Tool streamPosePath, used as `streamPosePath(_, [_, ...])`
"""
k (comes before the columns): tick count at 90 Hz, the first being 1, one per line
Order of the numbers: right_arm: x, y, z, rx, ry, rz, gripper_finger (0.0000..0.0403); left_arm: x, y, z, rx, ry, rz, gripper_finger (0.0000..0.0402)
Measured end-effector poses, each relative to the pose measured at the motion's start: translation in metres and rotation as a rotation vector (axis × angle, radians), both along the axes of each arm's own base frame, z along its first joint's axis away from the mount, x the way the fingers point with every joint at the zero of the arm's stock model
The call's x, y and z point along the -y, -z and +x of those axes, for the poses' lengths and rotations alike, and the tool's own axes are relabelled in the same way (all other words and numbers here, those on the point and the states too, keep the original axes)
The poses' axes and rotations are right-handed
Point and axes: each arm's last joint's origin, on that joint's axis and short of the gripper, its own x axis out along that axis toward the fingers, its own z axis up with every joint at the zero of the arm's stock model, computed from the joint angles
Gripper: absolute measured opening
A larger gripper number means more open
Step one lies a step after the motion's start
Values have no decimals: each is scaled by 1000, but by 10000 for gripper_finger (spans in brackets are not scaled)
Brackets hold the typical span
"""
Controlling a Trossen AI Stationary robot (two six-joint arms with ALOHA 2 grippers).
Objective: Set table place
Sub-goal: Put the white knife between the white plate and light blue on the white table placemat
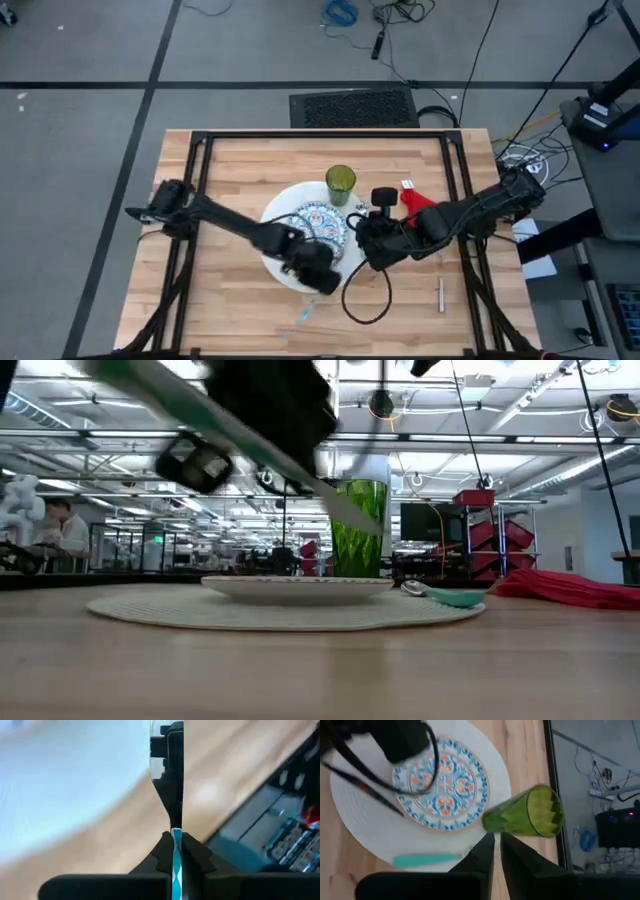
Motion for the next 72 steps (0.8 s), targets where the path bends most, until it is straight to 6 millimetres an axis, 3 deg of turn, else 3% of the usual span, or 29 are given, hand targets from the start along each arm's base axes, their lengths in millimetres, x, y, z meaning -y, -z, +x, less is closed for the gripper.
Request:
streamPosePath(13, [3, 0, -7, -32, 41, 1, 18, -9, 12, 25, 143, -32, 8, 0])
streamPosePath(35, [4, -2, -11, -31, 54, 7, 18, -5, 16, 52, 183, -52, 72, 0])
streamPosePath(58, [4, -2, -11, -36, 44, -3, 18, -1, 13, 57, 201, -4, 151, 3])
streamPosePath(72, [4, -3, -11, -38, 37, -12, 18, 0, 13, 56, 222, 21, 193, 47])
